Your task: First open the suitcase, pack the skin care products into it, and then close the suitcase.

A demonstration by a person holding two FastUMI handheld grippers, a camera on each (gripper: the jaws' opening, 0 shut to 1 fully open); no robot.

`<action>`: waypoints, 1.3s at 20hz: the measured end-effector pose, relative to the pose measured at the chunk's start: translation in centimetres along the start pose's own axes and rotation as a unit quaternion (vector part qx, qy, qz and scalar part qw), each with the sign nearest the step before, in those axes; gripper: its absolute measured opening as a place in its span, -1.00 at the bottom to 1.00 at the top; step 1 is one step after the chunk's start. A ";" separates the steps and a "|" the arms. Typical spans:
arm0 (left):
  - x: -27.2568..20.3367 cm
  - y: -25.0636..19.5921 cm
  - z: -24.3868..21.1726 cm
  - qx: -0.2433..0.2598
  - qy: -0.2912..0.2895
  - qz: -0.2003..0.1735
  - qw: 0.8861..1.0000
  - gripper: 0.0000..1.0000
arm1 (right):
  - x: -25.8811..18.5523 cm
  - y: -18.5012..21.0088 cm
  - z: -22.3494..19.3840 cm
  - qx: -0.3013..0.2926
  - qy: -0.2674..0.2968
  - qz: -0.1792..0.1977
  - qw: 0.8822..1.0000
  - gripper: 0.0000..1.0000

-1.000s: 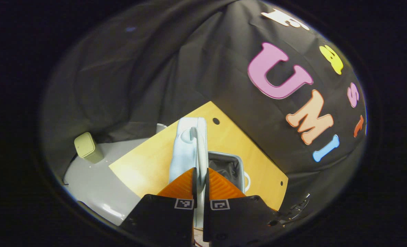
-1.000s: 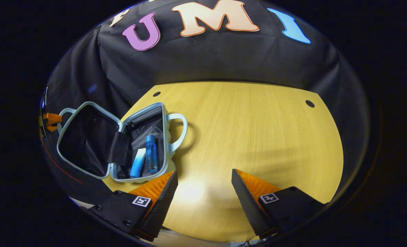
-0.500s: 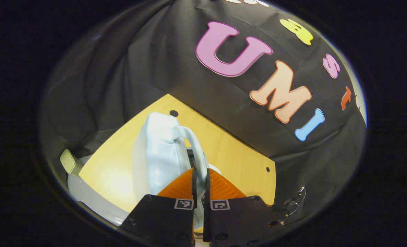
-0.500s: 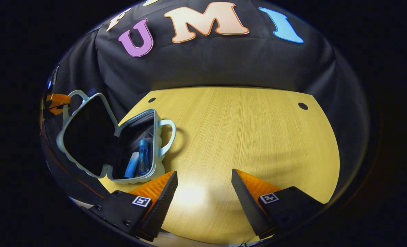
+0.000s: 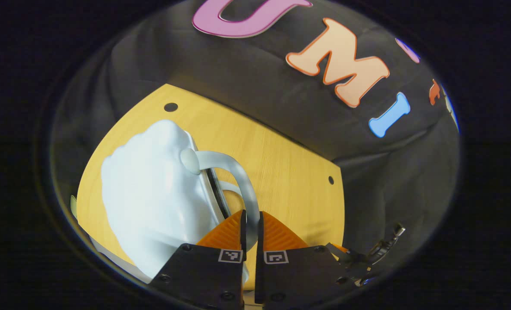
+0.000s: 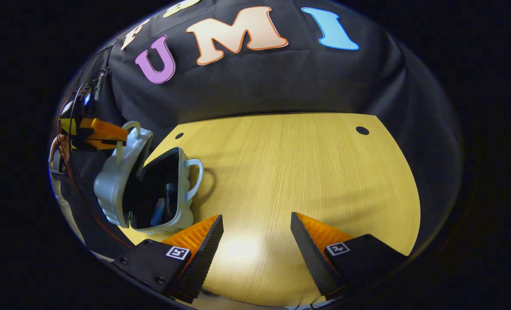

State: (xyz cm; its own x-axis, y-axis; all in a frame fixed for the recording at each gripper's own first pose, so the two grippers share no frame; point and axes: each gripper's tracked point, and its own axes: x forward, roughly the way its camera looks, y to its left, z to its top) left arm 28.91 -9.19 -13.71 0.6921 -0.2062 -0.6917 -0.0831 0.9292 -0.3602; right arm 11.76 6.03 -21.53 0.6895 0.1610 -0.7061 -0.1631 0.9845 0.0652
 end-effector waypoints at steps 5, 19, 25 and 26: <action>5.1 0.2 -2.4 0.027 0.062 0.045 0.997 -0.93 | 0.1 -0.8 0.5 0.003 0.002 0.006 1.000 0.89; 5.6 0.8 -6.6 0.083 0.106 0.151 0.979 -0.29 | -0.7 -4.9 1.3 0.024 -0.002 0.041 0.999 0.97; 3.6 -3.0 -11.4 0.135 0.099 0.144 0.975 0.93 | -3.4 -6.5 1.7 0.039 -0.037 0.031 0.998 0.97; 2.7 -3.5 -12.2 0.139 0.097 0.139 0.976 0.93 | -3.9 -6.3 1.7 0.043 -0.043 0.030 0.998 0.97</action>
State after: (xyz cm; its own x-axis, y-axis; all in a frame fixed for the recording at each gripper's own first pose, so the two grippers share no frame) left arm 22.32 -16.78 -21.92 0.5200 0.0359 -0.8534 -0.0310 0.9993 0.0231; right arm 11.26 -0.72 -17.97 0.7394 0.2216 -0.6358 -0.1476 0.9747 0.1680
